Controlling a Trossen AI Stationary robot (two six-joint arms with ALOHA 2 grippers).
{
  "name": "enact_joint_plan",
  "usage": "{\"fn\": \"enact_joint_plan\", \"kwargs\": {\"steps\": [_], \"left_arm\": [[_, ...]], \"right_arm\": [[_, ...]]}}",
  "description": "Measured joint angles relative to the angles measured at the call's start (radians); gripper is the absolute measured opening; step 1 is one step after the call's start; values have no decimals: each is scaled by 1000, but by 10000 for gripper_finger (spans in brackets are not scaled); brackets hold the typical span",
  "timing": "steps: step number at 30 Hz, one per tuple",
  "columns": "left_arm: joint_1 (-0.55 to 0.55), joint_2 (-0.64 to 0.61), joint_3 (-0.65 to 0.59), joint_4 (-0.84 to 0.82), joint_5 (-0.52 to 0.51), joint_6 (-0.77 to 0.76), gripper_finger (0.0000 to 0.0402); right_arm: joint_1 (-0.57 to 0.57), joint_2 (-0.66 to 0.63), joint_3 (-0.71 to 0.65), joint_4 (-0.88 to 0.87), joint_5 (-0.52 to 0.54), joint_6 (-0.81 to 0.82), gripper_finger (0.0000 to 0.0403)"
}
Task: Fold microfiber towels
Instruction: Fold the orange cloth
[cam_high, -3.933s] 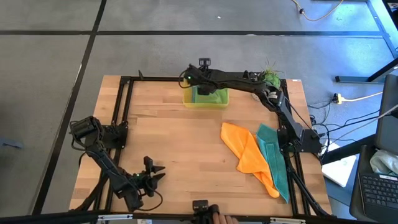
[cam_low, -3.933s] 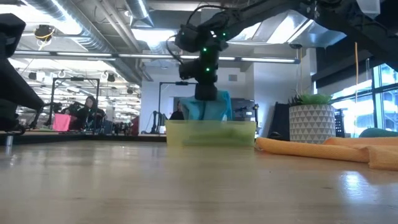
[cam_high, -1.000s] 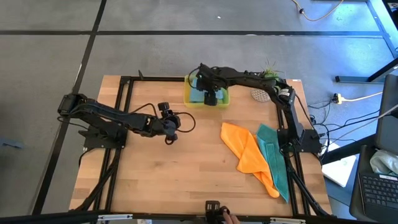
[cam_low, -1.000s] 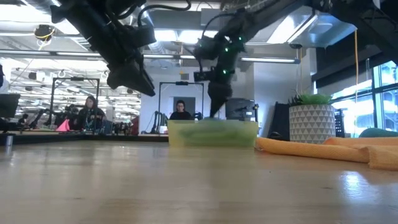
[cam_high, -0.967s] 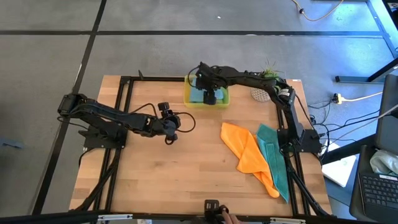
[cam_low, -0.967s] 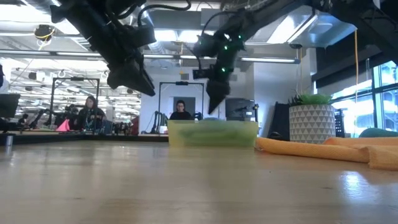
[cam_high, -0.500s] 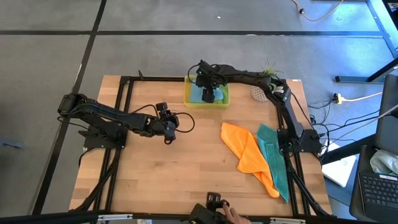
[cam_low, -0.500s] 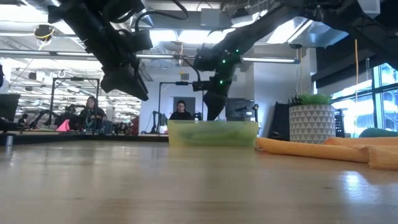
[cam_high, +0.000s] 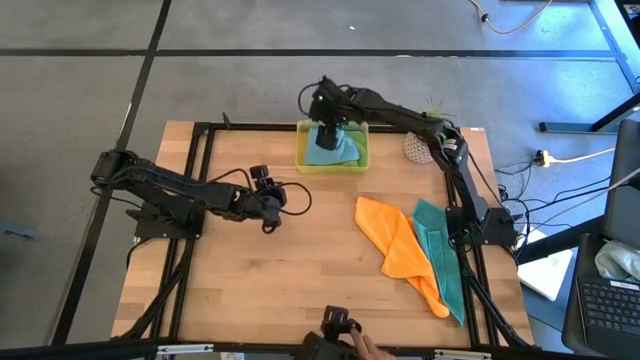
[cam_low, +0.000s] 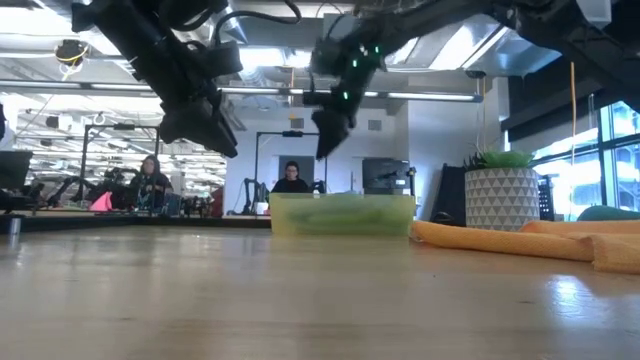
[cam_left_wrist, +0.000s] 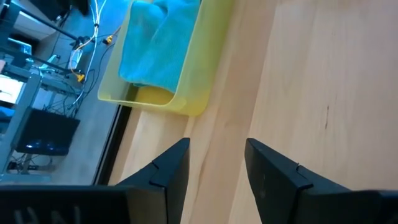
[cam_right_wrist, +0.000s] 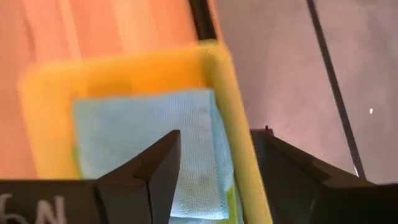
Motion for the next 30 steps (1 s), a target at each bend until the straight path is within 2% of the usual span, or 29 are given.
{"fn": "enact_joint_plan", "kwargs": {"steps": [2, 6, 10, 14, 18, 22, 25, 28, 30], "left_arm": [[-11, -4, 0, -12, -10, -11, 147], [-53, -41, 0, -74, -44, -66, 147], [-113, -85, 0, -135, -95, -149, 147], [-181, -114, -28, -146, -100, -223, 147], [-239, -129, -86, -154, -99, -313, 147], [-289, -143, -128, -162, -99, -414, 147], [-328, -150, -130, -158, -99, -464, 147], [-360, -149, -126, -154, -99, -481, 147], [-375, -149, -123, -113, -99, -480, 147]], "right_arm": [[9, -3, 49, -34, -4, 35, 208], [34, -2, 69, -151, -80, 92, 206], [92, -1, 33, -194, -42, 142, 186], [172, -2, 2, -221, -20, 177, 154], [238, -53, -91, -233, -20, 192, 122], [279, -194, -281, -216, -27, 259, 93], [316, -347, -499, -122, -24, 335, 74], [370, -525, -745, 110, -53, 466, 60], [423, -621, -919, 324, -117, 546, 55]]}}
